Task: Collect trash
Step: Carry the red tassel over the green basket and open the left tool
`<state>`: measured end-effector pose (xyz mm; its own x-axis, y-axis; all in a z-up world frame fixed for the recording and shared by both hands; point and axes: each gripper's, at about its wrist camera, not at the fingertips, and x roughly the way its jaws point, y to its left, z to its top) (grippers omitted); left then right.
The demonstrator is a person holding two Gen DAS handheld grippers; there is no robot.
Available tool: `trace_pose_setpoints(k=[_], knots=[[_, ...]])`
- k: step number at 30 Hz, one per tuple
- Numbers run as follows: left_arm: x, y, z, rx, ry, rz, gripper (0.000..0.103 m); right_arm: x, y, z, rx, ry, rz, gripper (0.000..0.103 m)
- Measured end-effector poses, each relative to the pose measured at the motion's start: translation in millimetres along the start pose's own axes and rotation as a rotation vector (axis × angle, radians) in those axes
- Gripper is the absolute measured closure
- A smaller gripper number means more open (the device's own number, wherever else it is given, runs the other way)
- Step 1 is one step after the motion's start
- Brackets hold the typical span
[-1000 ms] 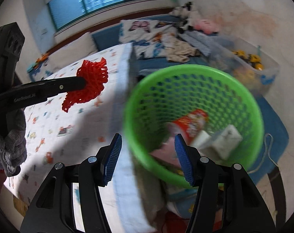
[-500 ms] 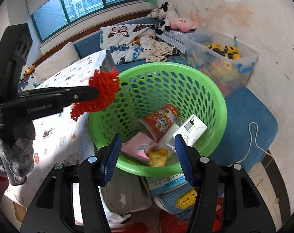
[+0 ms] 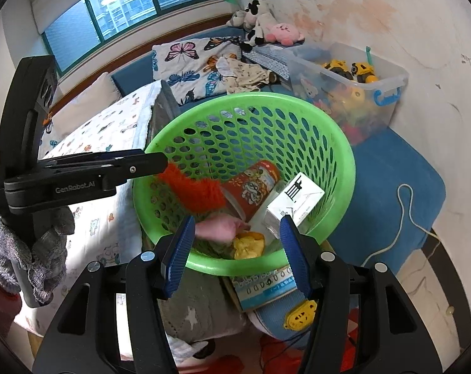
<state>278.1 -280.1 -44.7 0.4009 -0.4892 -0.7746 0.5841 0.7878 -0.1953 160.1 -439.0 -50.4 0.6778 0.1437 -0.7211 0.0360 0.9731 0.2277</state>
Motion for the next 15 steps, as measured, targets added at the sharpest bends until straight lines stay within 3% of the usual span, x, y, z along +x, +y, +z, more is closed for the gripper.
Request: trace_pose_setpoints(k=[7,9,15], knots=[[-17.9,5.0,-6.1,-0.013,-0.042,0.011,0.039,-3.2,1.1,-2.9,0.005,-0.003,-0.007,0.04],[-28.6,9.0,-11.5,-0.019,-0.06,0.03,0.03,-3.8,1.8,-3.0,0.005,-0.006,-0.006,0.038],[-55.3,27.2,-27.7,-0.056,-0.086,0.081,0.024,-7.2,14.1,-3.7,-0.003,-0.009,0.003,0.033]])
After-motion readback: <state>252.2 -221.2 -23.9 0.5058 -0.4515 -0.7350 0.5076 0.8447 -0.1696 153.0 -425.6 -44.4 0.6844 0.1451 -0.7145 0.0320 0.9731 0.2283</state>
